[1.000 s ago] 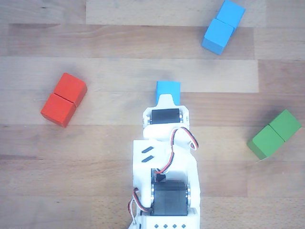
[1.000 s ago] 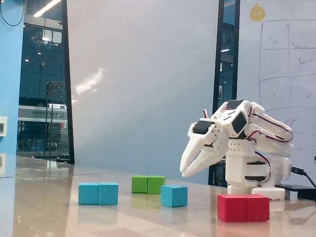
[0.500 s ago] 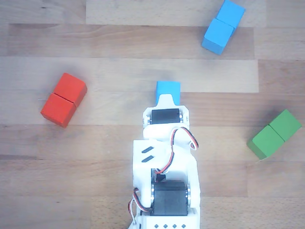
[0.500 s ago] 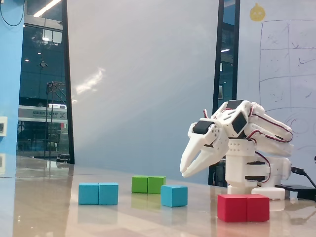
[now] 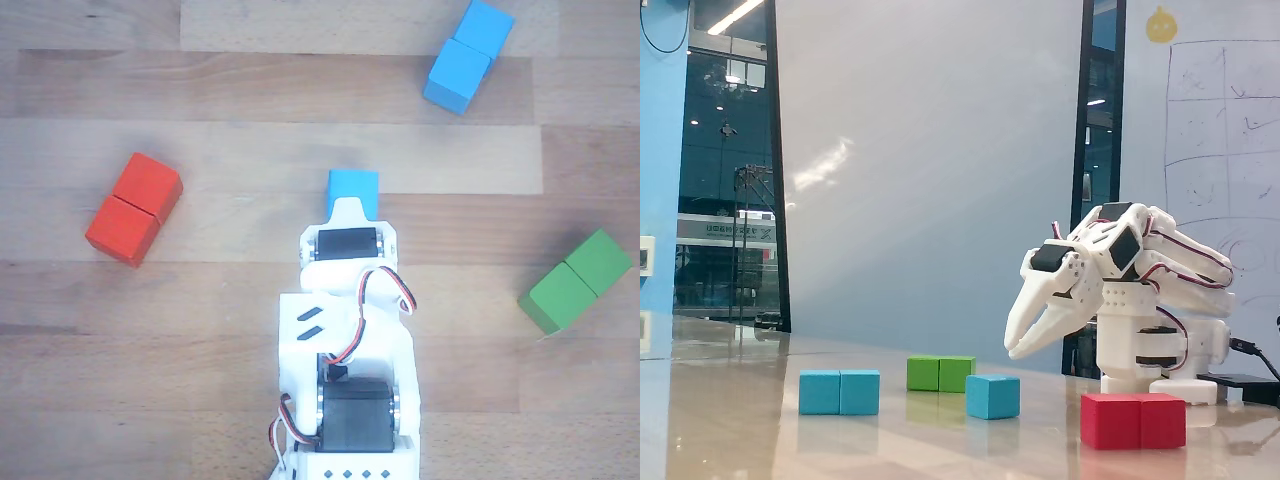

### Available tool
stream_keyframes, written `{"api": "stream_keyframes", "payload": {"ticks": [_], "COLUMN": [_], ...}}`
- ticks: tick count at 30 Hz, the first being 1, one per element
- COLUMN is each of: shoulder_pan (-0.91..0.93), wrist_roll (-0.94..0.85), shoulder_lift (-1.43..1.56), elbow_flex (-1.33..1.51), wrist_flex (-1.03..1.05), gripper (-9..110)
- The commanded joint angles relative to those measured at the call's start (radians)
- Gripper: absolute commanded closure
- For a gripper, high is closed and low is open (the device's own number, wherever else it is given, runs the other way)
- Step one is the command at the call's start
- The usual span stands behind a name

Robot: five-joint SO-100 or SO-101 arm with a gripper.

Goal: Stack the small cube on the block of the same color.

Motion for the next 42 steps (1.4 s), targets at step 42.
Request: {"api": "stream_keyframes", "payload": {"ticks": [42], "shoulder_pan": [0.011], "wrist_roll": [-0.006], "shoulder_lift": [-0.541], "elbow_flex": [-0.423], "wrist_flex": [0.008], "gripper": [101]}}
